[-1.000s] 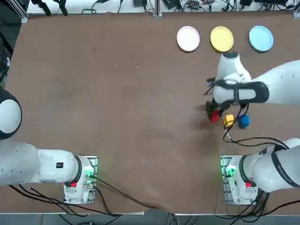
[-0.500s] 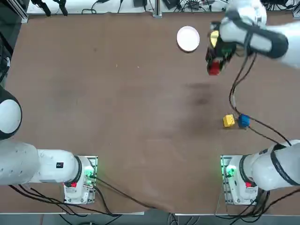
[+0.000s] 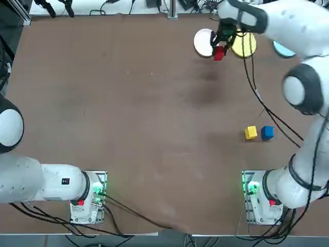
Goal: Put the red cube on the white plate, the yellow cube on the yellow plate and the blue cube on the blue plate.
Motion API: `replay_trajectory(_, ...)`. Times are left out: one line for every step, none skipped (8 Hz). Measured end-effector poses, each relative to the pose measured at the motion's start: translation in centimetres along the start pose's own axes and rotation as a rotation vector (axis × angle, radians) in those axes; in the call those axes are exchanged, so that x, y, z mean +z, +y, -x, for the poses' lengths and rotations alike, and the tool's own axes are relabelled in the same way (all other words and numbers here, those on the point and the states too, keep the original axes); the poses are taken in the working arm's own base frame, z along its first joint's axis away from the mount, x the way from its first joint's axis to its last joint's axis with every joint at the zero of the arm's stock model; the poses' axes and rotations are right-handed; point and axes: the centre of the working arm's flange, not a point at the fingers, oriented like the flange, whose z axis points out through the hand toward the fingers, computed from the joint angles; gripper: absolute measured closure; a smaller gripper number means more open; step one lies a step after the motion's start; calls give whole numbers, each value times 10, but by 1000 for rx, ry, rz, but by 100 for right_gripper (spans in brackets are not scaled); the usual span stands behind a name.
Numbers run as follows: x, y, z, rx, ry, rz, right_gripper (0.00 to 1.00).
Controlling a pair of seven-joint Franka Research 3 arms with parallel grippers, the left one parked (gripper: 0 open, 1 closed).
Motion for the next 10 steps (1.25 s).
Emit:
replay_trajectory(14,-6,-22,10,43,-13,30)
replay_trajectory(22,-10,-38,28,94,-30,30)
replay_trajectory(26,-12,-49,37,144,-46,30)
replay_trajectory(28,-12,-57,39,187,-58,30)
replay_trajectory(30,-10,-64,40,215,-60,30)
replay_trajectory(35,-10,-70,40,231,-60,30)
replay_trajectory(44,-10,-79,38,242,-55,30)
replay_trajectory(53,-9,-88,36,254,-48,30)
replay_trajectory(59,-6,-95,33,261,-43,30)
replay_trajectory(60,-3,-99,33,268,-43,30)
